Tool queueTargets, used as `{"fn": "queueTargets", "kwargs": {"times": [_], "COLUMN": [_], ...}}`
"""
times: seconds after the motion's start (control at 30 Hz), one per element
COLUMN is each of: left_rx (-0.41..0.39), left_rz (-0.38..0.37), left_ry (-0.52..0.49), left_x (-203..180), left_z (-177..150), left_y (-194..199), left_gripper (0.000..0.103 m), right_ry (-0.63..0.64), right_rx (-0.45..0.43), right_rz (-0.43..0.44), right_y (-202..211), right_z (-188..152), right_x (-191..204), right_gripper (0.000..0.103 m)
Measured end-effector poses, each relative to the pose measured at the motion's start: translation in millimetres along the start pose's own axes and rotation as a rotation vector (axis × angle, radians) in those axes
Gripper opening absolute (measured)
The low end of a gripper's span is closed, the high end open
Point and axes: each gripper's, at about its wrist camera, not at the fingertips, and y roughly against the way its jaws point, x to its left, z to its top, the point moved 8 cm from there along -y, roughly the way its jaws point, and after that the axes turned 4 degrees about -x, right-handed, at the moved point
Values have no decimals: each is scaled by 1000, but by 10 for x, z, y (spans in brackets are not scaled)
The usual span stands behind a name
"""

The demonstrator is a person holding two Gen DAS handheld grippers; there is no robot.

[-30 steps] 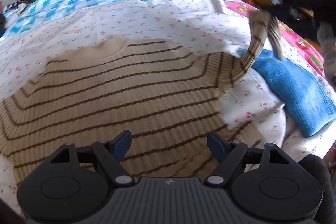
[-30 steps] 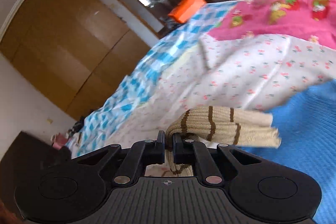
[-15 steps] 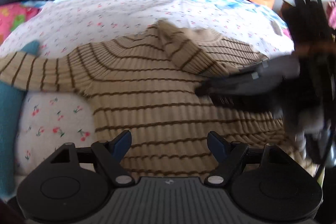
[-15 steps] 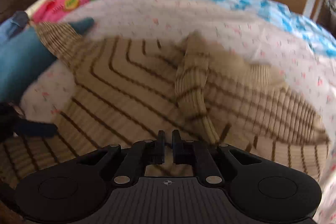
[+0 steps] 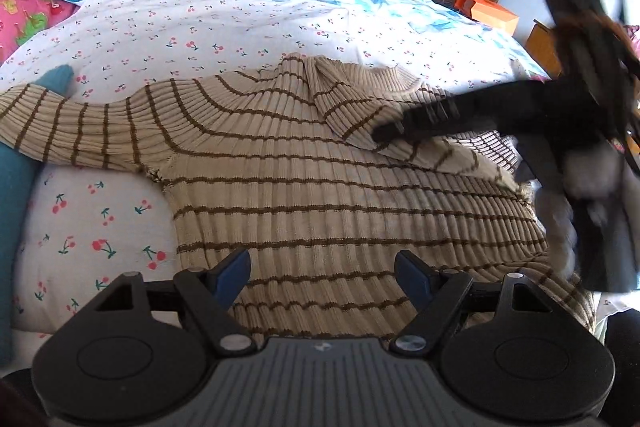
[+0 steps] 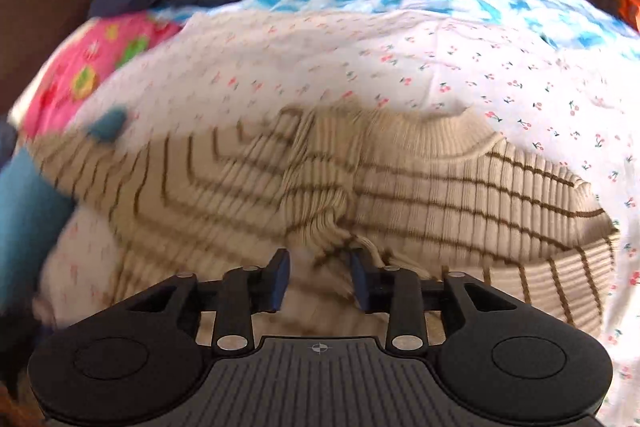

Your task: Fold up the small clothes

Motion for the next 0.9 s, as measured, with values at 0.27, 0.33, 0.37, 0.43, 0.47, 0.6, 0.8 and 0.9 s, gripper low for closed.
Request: {"fn": "queueTargets", "kwargs": {"times": [0.27, 0.33, 0.37, 0.43, 0.47, 0.6, 0.8, 0.9], "left_rx": [12, 17, 19, 20, 21, 23, 18, 10], "left_rz": [-11, -15, -19, -19, -17, -8, -11, -19], "left_ry": [8, 13, 15, 15, 14, 20, 25, 16], "left_x": [16, 20, 20, 18, 16, 32, 29, 2], "left_z": [-3, -3, -2, 0, -2, -1, 0, 2], "left_y": [-44, -60, -67, -78, -82, -96, -86, -67], "left_gripper": [83, 83, 83, 83, 83, 83, 83, 83], "right_ry": [-139, -134, -130, -132, -145, -231, -278, -231], "right_rx": [-68, -76, -60, -25, -13, 30, -76, -158], "right_rz": [103, 96, 69, 22, 20, 78, 102, 63], "right_y": [42, 7, -51, -216, -293, -501, -174, 42], "right_z": [293, 330, 331, 325, 316, 272, 360, 466], "right_x": [-83, -95, -120, -166, -189, -189, -178, -114], "right_gripper": [40, 42, 43, 43, 43, 26, 14, 14]}}
